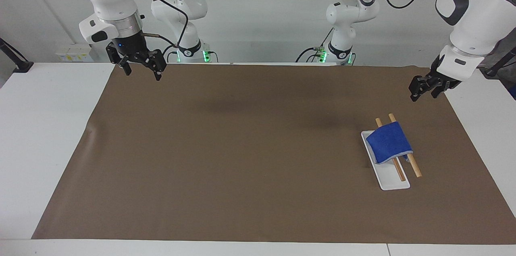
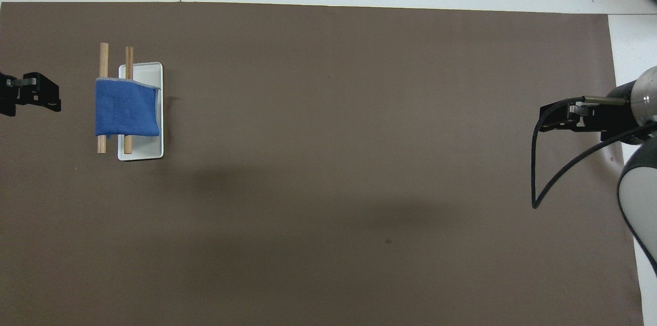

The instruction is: Right arm passes towel to left arm to hang

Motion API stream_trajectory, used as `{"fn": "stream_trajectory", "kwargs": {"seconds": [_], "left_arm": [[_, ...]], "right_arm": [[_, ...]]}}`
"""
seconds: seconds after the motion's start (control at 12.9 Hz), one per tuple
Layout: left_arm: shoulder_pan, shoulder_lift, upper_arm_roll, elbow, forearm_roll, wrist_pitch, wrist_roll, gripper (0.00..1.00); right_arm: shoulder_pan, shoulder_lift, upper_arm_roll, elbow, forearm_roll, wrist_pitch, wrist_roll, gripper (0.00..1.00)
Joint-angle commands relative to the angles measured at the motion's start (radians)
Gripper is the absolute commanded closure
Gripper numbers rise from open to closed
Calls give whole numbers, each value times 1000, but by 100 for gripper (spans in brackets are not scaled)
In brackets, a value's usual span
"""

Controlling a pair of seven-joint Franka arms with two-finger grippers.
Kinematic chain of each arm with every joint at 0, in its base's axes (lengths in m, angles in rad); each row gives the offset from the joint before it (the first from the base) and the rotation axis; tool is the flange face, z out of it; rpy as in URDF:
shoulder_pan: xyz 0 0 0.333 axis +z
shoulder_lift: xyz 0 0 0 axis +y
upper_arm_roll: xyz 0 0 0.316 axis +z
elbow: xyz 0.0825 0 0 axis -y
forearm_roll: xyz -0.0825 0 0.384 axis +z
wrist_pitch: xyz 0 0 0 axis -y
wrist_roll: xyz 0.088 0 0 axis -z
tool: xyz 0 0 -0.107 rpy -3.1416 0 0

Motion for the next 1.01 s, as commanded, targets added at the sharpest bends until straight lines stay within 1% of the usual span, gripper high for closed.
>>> {"fn": "stream_trajectory", "kwargs": {"seconds": [0.0, 0.08, 0.39, 0.93], "left_arm": [[-1, -30, 6, -57, -14, 65, 7, 7], [-2, -30, 6, -63, -14, 87, 3, 0], [-11, -33, 4, -76, -15, 145, -121, 0], [-18, -36, 3, -91, -24, 171, -114, 0]], "right_arm": [[1, -6, -5, -2, 1, -9, -25, 0], [1, -6, -7, -3, 1, -9, -25, 0], [1, -6, -7, -3, 1, -9, -25, 0], [1, -5, -7, -3, 1, -9, -25, 0]]}}
